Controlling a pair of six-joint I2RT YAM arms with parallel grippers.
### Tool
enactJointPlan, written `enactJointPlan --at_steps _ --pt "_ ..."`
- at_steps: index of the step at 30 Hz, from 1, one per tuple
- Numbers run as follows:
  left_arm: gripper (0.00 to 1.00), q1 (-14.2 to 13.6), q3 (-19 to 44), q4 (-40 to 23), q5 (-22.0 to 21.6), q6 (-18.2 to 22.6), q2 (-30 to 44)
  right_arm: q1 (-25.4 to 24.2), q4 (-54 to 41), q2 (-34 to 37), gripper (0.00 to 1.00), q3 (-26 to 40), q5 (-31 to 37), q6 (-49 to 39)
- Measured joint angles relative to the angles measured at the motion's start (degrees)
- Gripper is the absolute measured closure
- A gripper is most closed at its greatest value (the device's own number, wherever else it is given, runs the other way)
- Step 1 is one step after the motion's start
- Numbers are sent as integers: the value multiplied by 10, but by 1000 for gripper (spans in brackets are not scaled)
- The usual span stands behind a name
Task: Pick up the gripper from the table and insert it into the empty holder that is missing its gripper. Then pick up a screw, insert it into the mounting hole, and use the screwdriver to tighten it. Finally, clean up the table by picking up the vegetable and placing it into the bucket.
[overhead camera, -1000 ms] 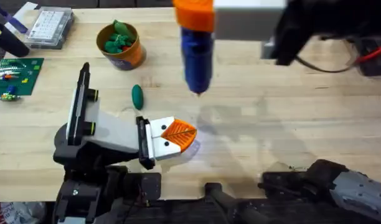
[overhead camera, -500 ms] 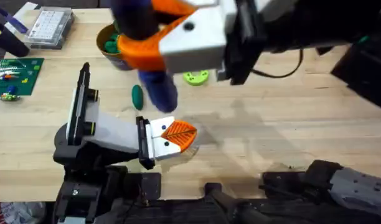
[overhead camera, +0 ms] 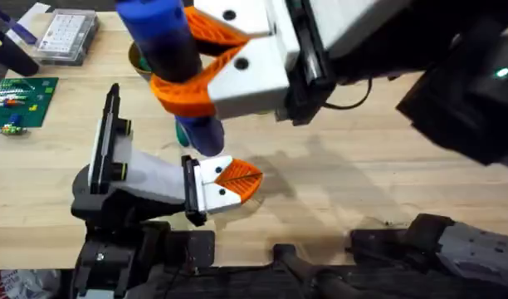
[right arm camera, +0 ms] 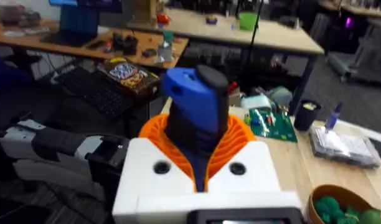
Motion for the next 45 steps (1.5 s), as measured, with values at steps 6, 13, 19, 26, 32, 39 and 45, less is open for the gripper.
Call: enactJointPlan --at_steps 6,13,19,26,32,39,45 --pt "988 0 0 0 0 0 0 0 28 0 955 -29 -16 31" --pt "988 0 0 0 0 0 0 0 20 0 955 -29 -34 38" --pt "988 0 0 0 0 0 0 0 20 0 955 -29 -38 37" --pt "988 0 0 0 0 0 0 0 20 0 955 -29 -38 34" --pt "988 0 0 0 0 0 0 0 34 16 955 -29 -39 30" --pt "988 0 0 0 0 0 0 0 34 33 955 -29 -40 30" --pt "988 0 0 0 0 0 0 0 36 33 955 -29 -40 29"
